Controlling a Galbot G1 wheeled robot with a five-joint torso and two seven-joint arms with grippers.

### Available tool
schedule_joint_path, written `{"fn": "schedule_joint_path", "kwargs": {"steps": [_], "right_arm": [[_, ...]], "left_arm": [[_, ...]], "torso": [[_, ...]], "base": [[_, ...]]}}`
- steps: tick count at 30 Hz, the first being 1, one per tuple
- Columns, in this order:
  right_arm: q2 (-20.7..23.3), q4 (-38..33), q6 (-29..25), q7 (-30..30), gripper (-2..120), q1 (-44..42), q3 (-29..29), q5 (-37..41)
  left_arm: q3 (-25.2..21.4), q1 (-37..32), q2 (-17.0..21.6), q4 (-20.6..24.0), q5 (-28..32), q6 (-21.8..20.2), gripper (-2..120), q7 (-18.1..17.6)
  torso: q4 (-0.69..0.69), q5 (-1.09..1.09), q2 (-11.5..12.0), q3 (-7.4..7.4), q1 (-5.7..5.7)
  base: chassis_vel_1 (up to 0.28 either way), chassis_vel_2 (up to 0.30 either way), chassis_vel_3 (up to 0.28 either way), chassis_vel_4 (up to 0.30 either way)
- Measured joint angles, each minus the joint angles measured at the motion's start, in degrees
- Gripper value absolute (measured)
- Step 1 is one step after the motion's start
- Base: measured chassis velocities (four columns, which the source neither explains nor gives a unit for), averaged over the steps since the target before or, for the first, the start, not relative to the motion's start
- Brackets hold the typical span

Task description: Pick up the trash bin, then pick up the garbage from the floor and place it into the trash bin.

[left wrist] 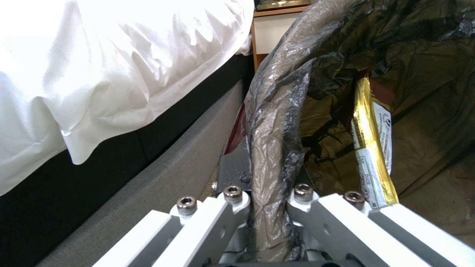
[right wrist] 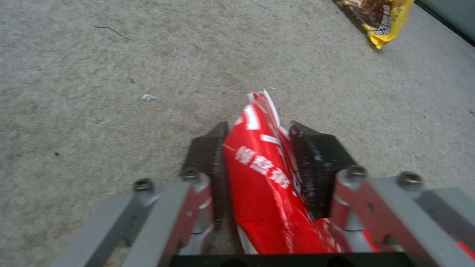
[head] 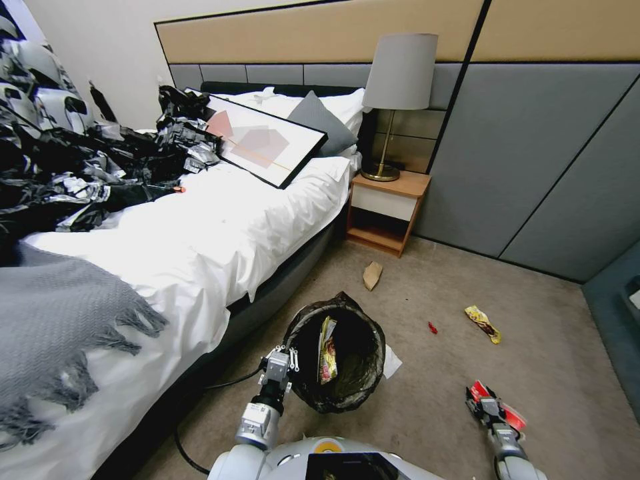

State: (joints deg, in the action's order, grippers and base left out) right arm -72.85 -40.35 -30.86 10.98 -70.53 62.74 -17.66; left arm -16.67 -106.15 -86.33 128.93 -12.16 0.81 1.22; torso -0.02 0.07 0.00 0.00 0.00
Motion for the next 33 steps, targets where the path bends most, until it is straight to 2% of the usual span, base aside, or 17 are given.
{"fn": "schedule_joint_path", "kwargs": {"steps": [2,9,22,24,28,30,31,33], "right_arm": [[0.0,-0.2,0.0,0.0,18,0.0,0.0,0.1],[-0.1,-0.7,-0.1,0.0,3,-0.2,0.0,0.5],[-0.1,-2.8,-0.8,-0.2,3,-0.6,-0.2,1.4],[-0.8,-8.5,-1.0,-1.1,2,-2.2,-0.3,2.9],[-1.6,-14.1,-0.8,-1.8,2,-4.1,-0.3,4.4],[-2.8,-22.1,-0.4,-2.7,2,-6.6,-0.6,6.5],[-2.8,-22.1,-0.4,-2.7,2,-6.6,-0.6,6.5],[-3.9,-31.2,0.6,-3.2,2,-9.1,-1.2,9.6]], "left_arm": [[0.0,0.0,0.0,0.0,0.0,0.0,1,0.0],[0.0,0.0,0.0,0.0,0.0,0.1,1,0.0],[0.0,-0.1,0.2,0.1,-0.1,0.4,1,0.0],[0.1,-0.1,0.2,0.1,-0.1,0.4,1,0.0],[0.3,-0.1,0.1,0.1,-0.2,0.4,1,0.1],[0.3,-0.1,0.1,0.0,-0.3,0.4,1,0.1],[0.3,-0.1,0.1,0.0,-0.3,0.4,1,0.1],[0.2,-0.1,0.1,0.0,-0.3,0.4,1,0.1]], "torso": [[0.00,-0.02,0.0,0.00,0.01],[0.03,-0.07,0.0,0.00,0.01],[0.01,-0.05,0.0,0.00,0.00],[0.00,-0.05,0.0,0.00,0.01],[0.01,-0.08,0.0,0.00,0.01],[0.03,-0.06,0.0,0.00,0.00],[0.03,-0.06,0.0,0.00,0.00],[0.03,-0.07,0.0,0.00,0.00]], "base": [[0.000,0.000,0.000,0.000],[0.000,0.000,0.000,0.000],[0.000,0.000,0.000,0.000],[0.000,0.000,0.000,0.000],[0.000,0.000,0.000,0.000],[0.000,0.000,0.000,0.000],[0.000,0.000,0.000,0.000],[0.000,0.000,0.000,0.000]]}}
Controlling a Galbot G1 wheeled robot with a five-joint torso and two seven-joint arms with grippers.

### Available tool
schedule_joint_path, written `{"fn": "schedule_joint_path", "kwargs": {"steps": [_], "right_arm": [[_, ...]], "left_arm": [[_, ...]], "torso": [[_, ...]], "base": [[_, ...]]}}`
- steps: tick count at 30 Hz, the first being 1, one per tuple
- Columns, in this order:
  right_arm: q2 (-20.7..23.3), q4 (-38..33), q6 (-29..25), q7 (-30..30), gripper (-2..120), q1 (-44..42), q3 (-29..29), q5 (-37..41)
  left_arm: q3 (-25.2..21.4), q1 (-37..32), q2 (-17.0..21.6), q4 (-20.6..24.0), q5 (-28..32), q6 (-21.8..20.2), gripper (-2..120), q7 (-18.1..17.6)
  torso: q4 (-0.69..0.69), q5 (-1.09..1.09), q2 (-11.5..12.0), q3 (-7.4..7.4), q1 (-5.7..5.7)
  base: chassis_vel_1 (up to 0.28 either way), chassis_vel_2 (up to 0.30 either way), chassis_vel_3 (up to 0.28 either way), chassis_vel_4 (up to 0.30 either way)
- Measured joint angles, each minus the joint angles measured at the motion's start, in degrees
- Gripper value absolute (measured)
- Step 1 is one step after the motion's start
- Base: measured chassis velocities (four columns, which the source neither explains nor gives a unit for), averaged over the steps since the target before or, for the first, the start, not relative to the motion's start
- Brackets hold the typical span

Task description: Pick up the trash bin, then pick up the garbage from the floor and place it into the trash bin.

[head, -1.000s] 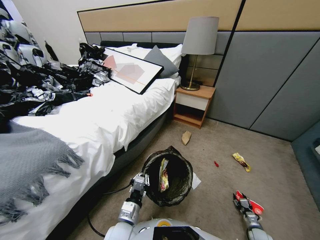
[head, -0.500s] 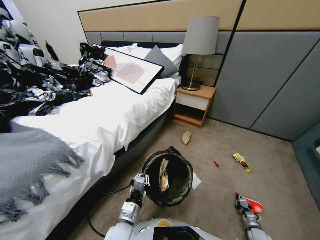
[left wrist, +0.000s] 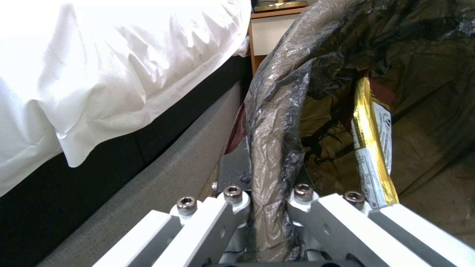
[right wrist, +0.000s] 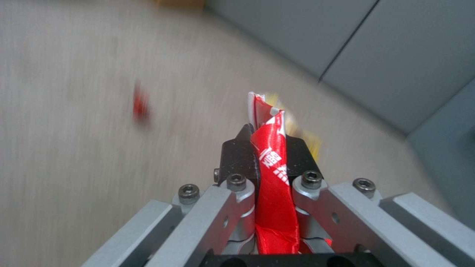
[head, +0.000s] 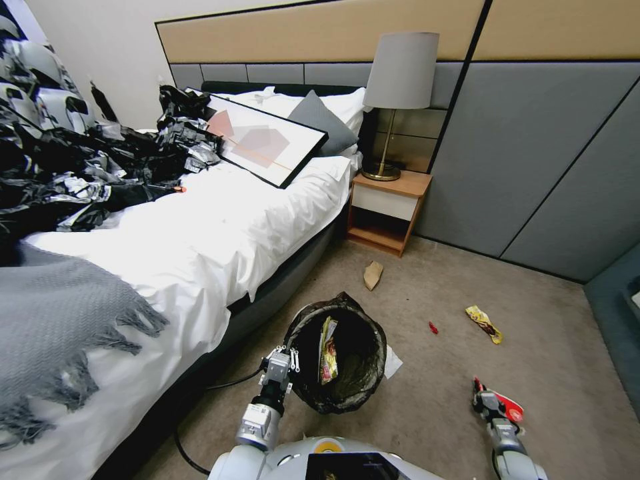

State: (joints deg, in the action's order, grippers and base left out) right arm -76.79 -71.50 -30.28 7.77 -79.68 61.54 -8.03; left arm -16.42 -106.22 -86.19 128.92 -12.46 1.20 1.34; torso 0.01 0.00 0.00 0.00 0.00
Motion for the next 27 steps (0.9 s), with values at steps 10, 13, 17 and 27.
{"fn": "schedule_joint_path", "kwargs": {"steps": [10,13,17,27], "right_arm": [[-2.8,-33.4,3.5,-1.2,2,-8.3,-3.6,10.7],[-2.7,-38.8,3.5,-0.4,2,-9.9,-4.9,13.6],[-2.0,-46.9,0.4,4.8,2,-13.0,-9.2,21.0],[0.4,-54.7,-3.4,24.0,2,-16.0,-23.9,29.7]], "left_arm": [[0.0,0.1,0.0,-0.1,0.0,0.0,1,0.1],[0.1,0.1,0.0,-0.3,0.0,0.0,1,0.1],[0.4,0.2,0.0,-0.7,0.0,0.0,1,0.1],[1.4,0.3,0.2,-1.5,-0.5,-0.2,1,0.5]], "torso": [[-0.01,-0.01,0.0,0.00,-0.01],[0.00,-0.02,0.0,0.00,0.00],[-0.02,-0.03,0.0,0.00,-0.01],[-0.01,0.00,0.0,0.00,-0.01]], "base": [[0.000,0.000,0.000,0.000],[0.000,0.000,0.000,0.000],[0.000,0.000,0.000,0.000],[0.000,0.000,0.000,0.000]]}}
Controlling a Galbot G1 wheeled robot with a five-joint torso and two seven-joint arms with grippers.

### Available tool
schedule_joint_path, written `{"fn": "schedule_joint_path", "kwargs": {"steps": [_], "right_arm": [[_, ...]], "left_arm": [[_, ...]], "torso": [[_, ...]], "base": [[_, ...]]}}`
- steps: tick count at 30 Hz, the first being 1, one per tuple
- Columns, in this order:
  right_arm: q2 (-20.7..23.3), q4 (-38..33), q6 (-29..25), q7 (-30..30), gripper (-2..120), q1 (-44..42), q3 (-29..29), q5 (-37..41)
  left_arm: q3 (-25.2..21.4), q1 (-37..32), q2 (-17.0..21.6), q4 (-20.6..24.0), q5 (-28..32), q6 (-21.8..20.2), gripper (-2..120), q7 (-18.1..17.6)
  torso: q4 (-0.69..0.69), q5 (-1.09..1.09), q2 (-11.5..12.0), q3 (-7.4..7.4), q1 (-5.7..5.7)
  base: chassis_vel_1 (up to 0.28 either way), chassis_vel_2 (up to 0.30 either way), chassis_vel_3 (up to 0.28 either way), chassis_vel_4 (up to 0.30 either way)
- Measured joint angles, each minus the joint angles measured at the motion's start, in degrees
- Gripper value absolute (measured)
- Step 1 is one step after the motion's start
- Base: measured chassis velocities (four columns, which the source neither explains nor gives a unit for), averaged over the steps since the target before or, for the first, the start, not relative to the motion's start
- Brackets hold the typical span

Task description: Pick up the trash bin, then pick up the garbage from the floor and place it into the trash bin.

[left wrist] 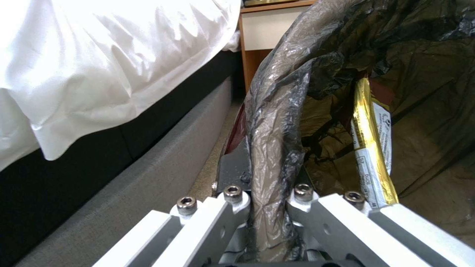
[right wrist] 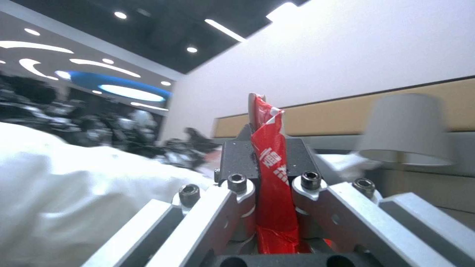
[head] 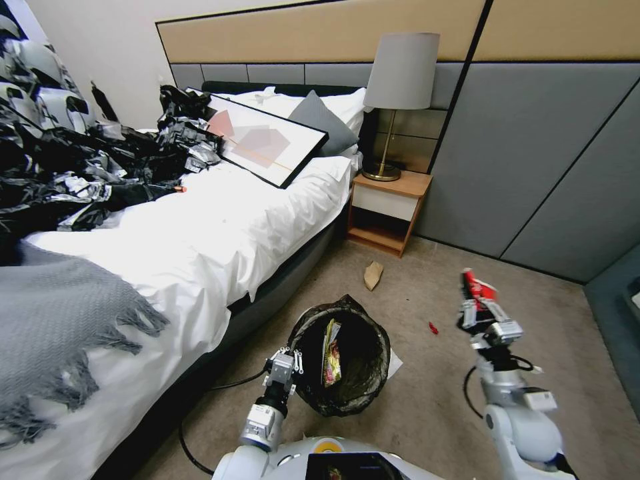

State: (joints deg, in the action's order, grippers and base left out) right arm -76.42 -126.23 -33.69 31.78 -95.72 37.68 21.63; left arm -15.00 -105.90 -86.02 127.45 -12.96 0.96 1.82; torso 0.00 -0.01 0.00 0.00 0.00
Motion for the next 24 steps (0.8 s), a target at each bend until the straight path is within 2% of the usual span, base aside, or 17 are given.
{"fn": "schedule_joint_path", "kwargs": {"steps": [1,4,9,13,24], "right_arm": [[0.0,0.0,0.0,0.0,2,0.0,0.0,0.0],[0.9,0.2,0.9,-0.6,2,0.0,-5.8,-4.1],[1.1,1.2,1.5,-1.9,2,0.3,-10.1,-7.6],[0.4,3.2,2.0,-3.5,2,0.1,-17.2,-12.8],[-0.4,6.2,2.1,-4.1,2,0.8,-20.2,-15.3]], "left_arm": [[0.0,0.0,0.0,0.0,0.0,0.0,1,0.0],[0.6,0.1,0.0,-0.4,-0.1,-0.1,1,0.0],[1.3,0.2,0.0,-0.7,-0.1,-0.2,1,0.0],[1.6,0.2,0.0,-0.7,-0.2,-0.3,1,0.1],[1.8,0.2,-0.1,-0.4,-0.4,-0.4,1,0.1]], "torso": [[0.00,0.00,0.0,0.00,0.00],[0.00,0.00,0.0,0.00,0.00],[0.01,0.00,0.0,0.00,0.00],[0.00,0.01,0.0,0.00,0.00],[0.00,0.01,0.0,0.00,0.00]], "base": [[0.000,0.000,0.000,0.000],[0.000,0.000,0.000,0.000],[0.000,0.000,0.000,0.000],[0.000,0.000,0.000,0.000],[0.000,0.000,0.000,0.000]]}}
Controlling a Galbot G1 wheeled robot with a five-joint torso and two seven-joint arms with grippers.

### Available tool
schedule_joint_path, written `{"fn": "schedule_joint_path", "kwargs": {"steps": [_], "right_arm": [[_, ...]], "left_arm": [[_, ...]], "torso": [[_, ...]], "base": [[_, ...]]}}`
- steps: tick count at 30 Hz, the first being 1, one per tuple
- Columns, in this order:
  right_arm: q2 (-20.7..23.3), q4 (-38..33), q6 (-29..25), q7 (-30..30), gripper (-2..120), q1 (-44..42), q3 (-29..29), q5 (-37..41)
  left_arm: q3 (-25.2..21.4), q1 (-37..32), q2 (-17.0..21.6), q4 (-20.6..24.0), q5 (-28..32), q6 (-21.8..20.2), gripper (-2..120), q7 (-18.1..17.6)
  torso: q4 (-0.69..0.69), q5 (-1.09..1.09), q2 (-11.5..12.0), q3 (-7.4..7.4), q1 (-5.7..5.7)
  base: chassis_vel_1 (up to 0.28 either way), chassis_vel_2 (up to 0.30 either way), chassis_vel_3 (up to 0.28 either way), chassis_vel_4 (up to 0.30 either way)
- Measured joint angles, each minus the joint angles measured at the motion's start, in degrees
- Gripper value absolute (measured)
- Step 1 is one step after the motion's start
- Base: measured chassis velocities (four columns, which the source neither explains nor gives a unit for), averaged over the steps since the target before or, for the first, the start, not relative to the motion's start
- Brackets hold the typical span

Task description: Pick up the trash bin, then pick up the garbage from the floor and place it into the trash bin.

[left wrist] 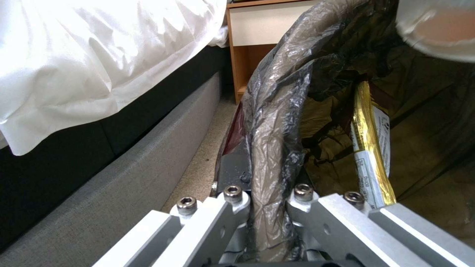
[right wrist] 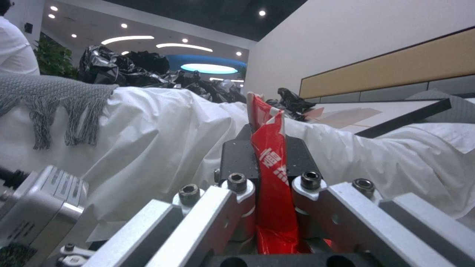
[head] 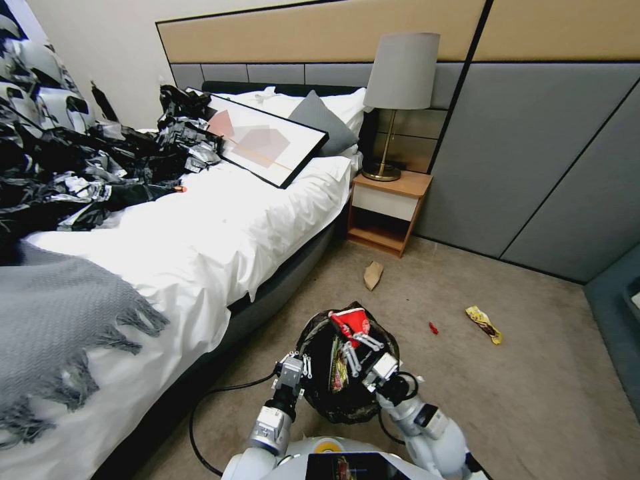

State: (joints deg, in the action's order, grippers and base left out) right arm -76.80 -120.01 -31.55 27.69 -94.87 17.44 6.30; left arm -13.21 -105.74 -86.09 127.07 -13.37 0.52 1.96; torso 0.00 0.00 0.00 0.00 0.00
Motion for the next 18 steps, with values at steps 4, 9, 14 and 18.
{"fn": "schedule_joint_path", "kwargs": {"steps": [4,9,14,18], "right_arm": [[-0.3,1.2,-0.7,0.0,2,-0.6,-0.3,-0.6],[-0.8,3.3,-1.9,0.0,2,-1.4,-0.9,-1.8],[-1.1,5.3,-3.2,0.0,2,-2.1,-1.1,-2.8],[-1.3,6.0,-4.1,0.1,2,-2.9,-1.0,-3.3]], "left_arm": [[0.1,0.1,-0.1,-0.1,-0.1,0.0,1,0.0],[0.1,0.2,-0.1,-0.1,-0.1,0.0,1,0.0],[-0.1,0.2,-0.1,0.1,0.1,0.0,1,0.0],[-0.2,0.2,-0.1,0.2,0.2,0.0,1,0.0]], "torso": [[0.00,0.00,0.0,0.00,0.00],[0.00,0.00,0.0,0.00,0.00],[0.00,0.00,0.0,0.00,0.00],[0.00,0.00,0.0,0.00,0.00]], "base": [[0.000,0.000,0.000,0.000],[0.000,0.000,0.000,0.000],[0.000,0.000,0.000,0.000],[0.000,0.000,0.000,0.000]]}}
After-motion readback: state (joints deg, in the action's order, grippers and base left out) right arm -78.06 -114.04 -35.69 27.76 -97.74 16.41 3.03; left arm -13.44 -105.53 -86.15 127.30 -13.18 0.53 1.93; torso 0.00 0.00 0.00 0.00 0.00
